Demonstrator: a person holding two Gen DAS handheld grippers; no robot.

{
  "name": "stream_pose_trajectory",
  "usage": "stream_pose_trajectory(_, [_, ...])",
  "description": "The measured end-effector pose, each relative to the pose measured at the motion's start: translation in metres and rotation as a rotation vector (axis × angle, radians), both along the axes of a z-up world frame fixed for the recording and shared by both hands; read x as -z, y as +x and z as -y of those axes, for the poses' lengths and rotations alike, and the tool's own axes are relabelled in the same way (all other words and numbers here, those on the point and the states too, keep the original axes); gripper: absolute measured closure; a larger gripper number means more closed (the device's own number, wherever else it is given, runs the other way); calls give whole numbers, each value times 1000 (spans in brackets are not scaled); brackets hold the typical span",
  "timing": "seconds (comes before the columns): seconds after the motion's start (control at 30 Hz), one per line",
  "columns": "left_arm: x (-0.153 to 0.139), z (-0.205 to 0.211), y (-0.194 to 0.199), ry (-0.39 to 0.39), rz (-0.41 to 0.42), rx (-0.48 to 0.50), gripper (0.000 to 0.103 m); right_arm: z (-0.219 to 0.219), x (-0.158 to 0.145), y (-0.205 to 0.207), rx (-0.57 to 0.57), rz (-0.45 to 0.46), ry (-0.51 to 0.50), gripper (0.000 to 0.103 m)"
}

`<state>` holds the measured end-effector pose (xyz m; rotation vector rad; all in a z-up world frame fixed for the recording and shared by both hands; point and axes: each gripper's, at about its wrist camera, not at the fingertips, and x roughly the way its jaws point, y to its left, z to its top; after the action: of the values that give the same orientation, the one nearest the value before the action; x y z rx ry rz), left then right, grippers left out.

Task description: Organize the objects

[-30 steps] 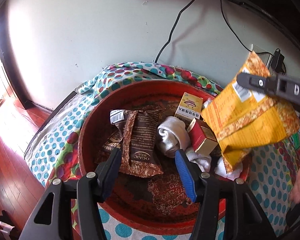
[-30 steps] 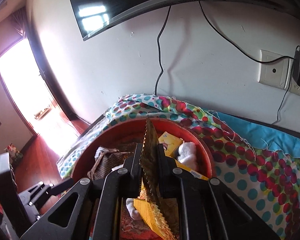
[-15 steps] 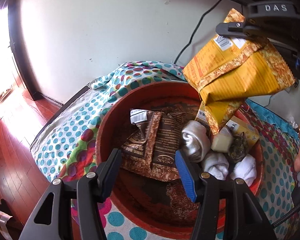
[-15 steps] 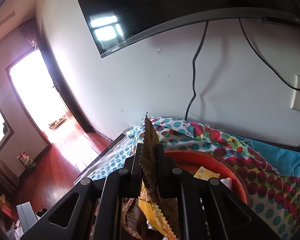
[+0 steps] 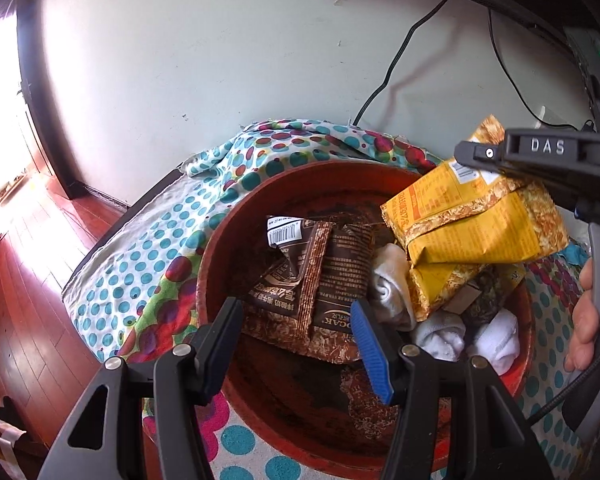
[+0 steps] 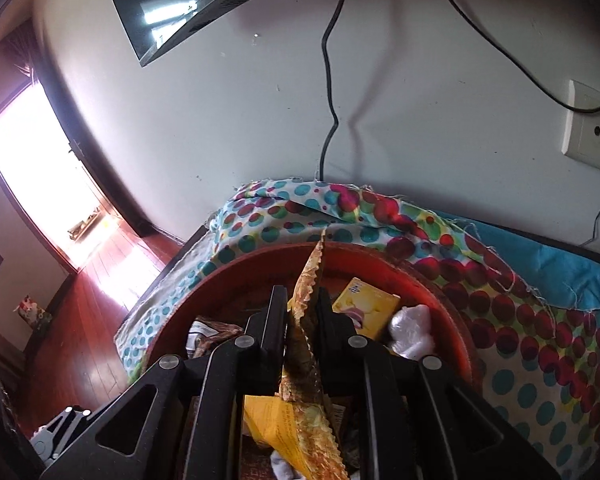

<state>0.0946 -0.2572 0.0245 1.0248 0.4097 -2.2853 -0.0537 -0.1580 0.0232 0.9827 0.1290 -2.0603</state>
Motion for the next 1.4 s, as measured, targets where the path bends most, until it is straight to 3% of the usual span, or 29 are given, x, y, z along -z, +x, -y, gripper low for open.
stream_pose_trajectory(0.33, [3,-5,-4,9,25,9,45,-15,14,10,4,-70,149,71])
stream_pose_trajectory(0.63, [7,-12,-8,4,53,23,42,-24,8,23,16,-137,201,29])
stream_pose_trajectory(0.9, [9,-16,-9,26,57,33,41,-45,13,38,22,-129,242,26])
stream_pose_trajectory(1.0, [9,-19,-10,35,56,35,40,-57,11,49,42,-134,283,14])
stream_pose_trajectory(1.17, [12,-23,-13,45,87,41,39,-73,6,70,73,-179,353,5])
stream_pose_trajectory(1.4, [12,-34,-19,58,117,83,38,-87,3,99,90,-140,405,4])
